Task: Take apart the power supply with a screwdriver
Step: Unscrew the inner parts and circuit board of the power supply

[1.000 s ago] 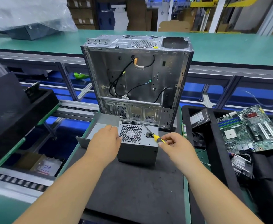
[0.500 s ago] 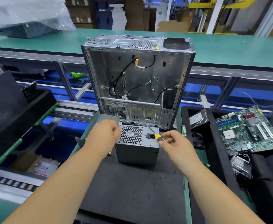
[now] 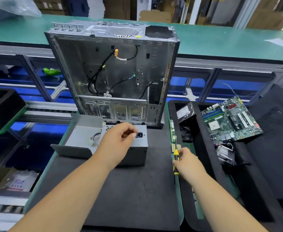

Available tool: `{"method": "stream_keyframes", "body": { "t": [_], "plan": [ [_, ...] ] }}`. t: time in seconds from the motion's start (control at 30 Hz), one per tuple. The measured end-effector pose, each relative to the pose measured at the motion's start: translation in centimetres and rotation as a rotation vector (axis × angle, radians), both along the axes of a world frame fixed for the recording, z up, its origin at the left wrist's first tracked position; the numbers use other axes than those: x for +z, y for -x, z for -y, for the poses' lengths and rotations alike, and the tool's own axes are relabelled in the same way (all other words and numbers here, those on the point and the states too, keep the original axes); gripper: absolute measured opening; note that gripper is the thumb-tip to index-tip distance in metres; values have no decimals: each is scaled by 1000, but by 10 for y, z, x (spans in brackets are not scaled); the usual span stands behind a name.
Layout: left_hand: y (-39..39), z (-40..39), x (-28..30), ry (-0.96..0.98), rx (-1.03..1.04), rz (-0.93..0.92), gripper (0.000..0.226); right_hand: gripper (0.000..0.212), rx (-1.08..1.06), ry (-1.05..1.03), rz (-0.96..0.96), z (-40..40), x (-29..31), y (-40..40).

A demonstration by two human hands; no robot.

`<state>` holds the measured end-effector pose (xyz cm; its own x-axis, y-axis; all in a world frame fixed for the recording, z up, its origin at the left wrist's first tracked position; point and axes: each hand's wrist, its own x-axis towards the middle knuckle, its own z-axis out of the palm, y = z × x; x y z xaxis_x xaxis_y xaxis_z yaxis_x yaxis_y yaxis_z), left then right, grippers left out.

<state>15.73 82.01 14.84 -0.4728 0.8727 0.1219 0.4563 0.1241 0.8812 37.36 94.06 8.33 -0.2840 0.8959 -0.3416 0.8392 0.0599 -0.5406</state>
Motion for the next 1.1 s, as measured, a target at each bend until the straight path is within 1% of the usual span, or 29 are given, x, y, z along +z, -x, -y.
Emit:
{"method": "stream_keyframes", "body": {
  "t": [0.1,0.23,0.37,0.47,0.53,0.57,0.67,0.73,0.8,0.9,1.1],
  "plan": [
    [-10,-7,-3,14,-33,-37,21,26,15,55,84,1,-13,-7],
    [-20,-14,-6,16,-57,-87,22,31,74,17,191,0,-22,-11],
    [-26,-22,-5,25,-85,-164,23,38,80,30,206,-1,-27,-14],
    [-34,-26,-4,23,-123,-196,23,35,56,42,154,-5,-26,-19],
    [-40,-29,-3,27,-165,-246,22,29,23,29,49,-9,-24,-24],
    [-45,-30,-3,27,-190,-272,21,24,2,34,-42,-11,-22,-27],
    [-63,-36,-6,4,-253,-323,19,9,-83,146,-404,-14,-5,-32],
    [-78,-42,-10,10,-276,-302,19,10,-90,266,-624,-14,11,-36],
    [-94,-49,-14,42,-298,-238,23,12,-73,363,-791,-13,26,-41],
    [-116,-59,-18,69,-317,-171,30,8,-35,387,-879,-12,42,-53],
    [-150,-75,-18,78,-313,-229,34,2,-89,377,-908,-18,48,-85]
  ]
}}
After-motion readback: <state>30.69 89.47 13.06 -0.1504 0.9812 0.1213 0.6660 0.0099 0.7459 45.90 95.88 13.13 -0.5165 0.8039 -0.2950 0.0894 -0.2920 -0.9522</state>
